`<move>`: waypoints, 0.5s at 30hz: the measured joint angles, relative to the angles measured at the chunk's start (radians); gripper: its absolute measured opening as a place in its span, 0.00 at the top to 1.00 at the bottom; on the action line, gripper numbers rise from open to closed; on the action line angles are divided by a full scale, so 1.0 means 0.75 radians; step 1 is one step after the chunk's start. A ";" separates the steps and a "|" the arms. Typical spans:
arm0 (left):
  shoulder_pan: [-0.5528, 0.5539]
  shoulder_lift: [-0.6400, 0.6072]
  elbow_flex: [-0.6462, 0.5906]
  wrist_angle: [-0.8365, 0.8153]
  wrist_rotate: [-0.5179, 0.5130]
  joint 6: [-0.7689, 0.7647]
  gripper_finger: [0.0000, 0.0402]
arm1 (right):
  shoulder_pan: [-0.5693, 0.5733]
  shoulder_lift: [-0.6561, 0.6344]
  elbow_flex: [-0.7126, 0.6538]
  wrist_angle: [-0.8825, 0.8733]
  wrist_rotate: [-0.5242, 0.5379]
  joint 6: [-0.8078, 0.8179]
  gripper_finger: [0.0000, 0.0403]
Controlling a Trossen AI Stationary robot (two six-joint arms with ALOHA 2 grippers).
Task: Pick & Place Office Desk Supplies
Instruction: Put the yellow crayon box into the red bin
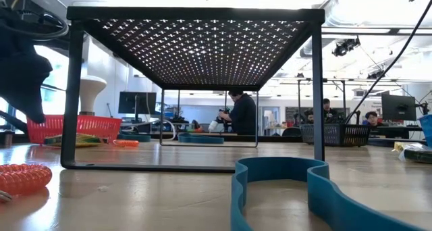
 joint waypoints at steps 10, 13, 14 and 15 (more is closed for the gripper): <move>0.001 0.000 -0.001 0.075 -0.069 -0.128 0.24 | 0.000 -0.001 0.000 -0.001 -0.003 0.060 0.46; 0.000 0.021 -0.018 0.092 -0.121 -0.148 0.24 | 0.000 -0.001 0.000 -0.001 -0.003 0.060 0.46; 0.000 0.037 -0.023 0.096 -0.138 -0.171 0.24 | 0.000 -0.001 0.000 -0.002 -0.003 0.060 0.46; 0.000 0.056 -0.024 0.097 -0.151 -0.194 0.24 | 0.000 -0.001 0.000 -0.003 -0.006 0.060 0.46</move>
